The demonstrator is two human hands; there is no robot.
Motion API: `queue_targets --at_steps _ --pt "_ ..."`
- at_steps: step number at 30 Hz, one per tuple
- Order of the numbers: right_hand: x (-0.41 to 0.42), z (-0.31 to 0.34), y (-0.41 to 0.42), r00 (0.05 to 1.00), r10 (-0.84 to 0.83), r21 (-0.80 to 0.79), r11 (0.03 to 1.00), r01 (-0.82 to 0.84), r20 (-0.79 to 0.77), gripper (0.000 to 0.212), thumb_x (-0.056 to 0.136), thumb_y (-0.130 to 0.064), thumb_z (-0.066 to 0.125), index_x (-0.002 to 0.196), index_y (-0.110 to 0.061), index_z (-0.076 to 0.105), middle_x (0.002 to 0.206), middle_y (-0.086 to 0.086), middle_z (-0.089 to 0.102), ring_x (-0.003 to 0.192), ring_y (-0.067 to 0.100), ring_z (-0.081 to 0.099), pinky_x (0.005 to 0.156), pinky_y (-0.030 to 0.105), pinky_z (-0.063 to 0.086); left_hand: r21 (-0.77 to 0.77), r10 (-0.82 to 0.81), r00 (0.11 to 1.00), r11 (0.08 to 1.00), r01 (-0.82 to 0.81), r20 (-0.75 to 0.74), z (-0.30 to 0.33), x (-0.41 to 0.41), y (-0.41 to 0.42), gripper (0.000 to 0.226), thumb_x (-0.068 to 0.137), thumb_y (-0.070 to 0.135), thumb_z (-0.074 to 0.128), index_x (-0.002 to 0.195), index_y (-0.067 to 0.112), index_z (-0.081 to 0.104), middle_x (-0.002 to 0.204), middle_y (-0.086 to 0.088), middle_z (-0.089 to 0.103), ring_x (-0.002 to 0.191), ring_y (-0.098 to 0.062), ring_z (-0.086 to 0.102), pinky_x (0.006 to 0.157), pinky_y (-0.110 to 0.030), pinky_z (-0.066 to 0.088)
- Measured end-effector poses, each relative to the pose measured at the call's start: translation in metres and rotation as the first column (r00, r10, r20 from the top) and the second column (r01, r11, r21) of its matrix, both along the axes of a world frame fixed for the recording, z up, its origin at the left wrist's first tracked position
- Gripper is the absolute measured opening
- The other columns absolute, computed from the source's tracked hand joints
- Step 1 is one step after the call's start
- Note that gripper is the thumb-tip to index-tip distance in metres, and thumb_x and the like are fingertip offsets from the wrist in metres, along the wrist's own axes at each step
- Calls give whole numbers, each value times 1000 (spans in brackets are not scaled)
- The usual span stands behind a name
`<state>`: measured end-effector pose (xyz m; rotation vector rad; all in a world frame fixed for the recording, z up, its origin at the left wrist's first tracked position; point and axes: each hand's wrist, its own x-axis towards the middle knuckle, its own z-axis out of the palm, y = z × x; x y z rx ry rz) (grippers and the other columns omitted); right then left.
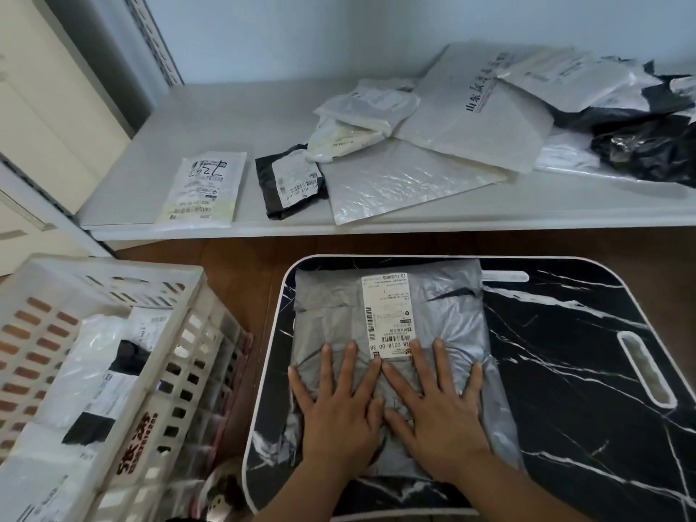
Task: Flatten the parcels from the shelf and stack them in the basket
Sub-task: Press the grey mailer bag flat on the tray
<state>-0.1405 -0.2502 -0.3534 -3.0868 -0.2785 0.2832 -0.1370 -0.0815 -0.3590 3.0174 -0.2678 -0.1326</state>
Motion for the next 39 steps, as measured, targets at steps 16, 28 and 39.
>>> queue_targets --at_steps 16,28,39 --pt "-15 50 -39 924 -338 137 921 364 -182 79 92 -69 22 154 -27 -3 162 4 -12 149 26 -5 116 52 12 -64 280 960 958 -281 -24 39 -12 45 66 93 59 30 149 24 29 157 -11 25 142 -33 22 112 -47 18" --pt "8 109 -51 693 -660 448 547 707 -290 24 98 -32 52 96 -10 64 104 17 67 89 31 56 77 33 44 -529 462 619 324 -784 -635 122 12 54 39 85 23 71 110 -7 63 106 -19 65 91 -29 61 74 -30 46" --pt "24 183 64 896 -422 602 683 414 -138 35 94 -38 56 72 -13 67 82 8 70 86 30 64 68 32 40 -700 575 734 353 -621 -361 244 -2 186 11 91 16 62 98 8 64 96 -13 68 88 -27 64 80 -34 53"
